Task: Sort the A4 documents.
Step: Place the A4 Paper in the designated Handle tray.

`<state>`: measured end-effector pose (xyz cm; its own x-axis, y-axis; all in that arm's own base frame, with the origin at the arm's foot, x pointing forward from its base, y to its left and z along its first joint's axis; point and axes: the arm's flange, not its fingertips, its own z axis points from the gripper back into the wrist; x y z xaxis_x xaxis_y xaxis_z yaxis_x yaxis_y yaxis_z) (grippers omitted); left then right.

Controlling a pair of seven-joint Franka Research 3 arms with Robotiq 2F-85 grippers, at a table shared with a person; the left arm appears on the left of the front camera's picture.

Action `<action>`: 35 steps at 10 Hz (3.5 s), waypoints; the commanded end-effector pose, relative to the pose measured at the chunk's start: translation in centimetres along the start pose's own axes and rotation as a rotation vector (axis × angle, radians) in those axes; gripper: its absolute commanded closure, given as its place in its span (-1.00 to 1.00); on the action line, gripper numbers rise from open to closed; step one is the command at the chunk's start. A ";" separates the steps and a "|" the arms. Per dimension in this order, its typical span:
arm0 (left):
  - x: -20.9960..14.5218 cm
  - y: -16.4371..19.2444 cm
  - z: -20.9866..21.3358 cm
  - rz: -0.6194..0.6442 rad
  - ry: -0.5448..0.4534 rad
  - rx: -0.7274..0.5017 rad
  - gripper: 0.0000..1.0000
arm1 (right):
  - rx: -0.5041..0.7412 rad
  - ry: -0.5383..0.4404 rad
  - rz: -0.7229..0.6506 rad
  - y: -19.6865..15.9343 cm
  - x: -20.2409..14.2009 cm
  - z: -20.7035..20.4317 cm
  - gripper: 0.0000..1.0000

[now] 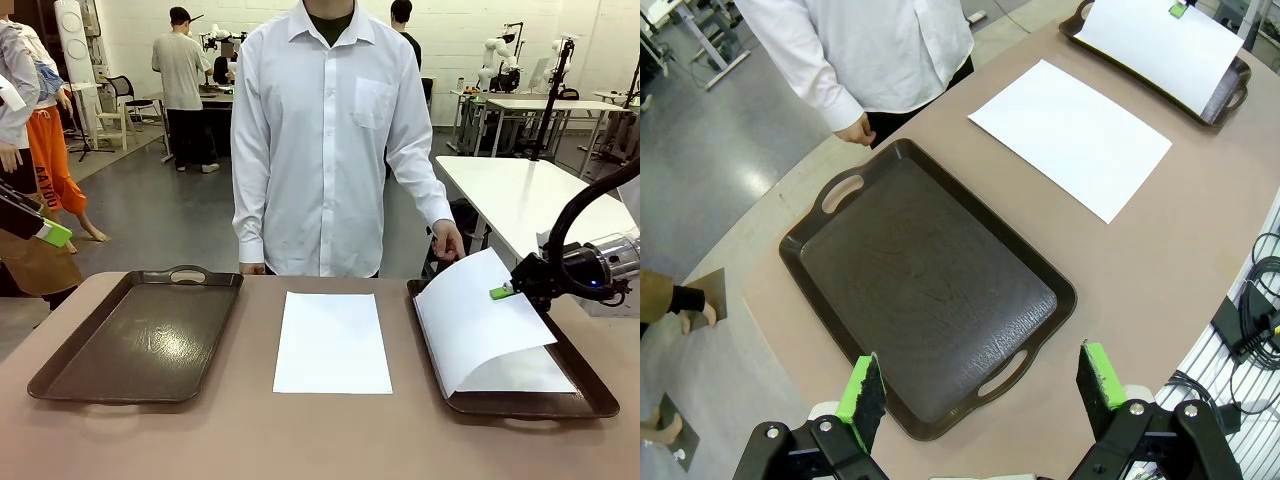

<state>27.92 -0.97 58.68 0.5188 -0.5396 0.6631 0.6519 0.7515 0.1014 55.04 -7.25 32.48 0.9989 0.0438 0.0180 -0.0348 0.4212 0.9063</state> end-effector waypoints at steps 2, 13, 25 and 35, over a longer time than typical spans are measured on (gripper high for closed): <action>0.0 0.1 0.0 0.001 0.001 0.000 -1.00 | -0.103 0.009 0.008 -0.7 1.3 2.5 0.98; 0.0 0.1 0.0 0.001 0.001 0.000 -1.00 | -0.382 0.042 0.035 -2.4 2.0 -0.2 0.98; 0.0 0.1 0.0 0.001 0.001 0.000 -1.00 | -0.484 0.007 -0.021 -2.0 2.0 0.8 -0.23; 0.0 0.1 0.0 0.001 0.001 0.000 -1.00 | -0.531 0.005 -0.010 -1.5 1.9 2.4 -1.00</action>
<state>27.92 -0.98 58.68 0.5188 -0.5396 0.6630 0.6519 0.7515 0.1015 56.88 -9.89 32.13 0.9993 0.0384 0.0032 -0.0334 0.8216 0.5691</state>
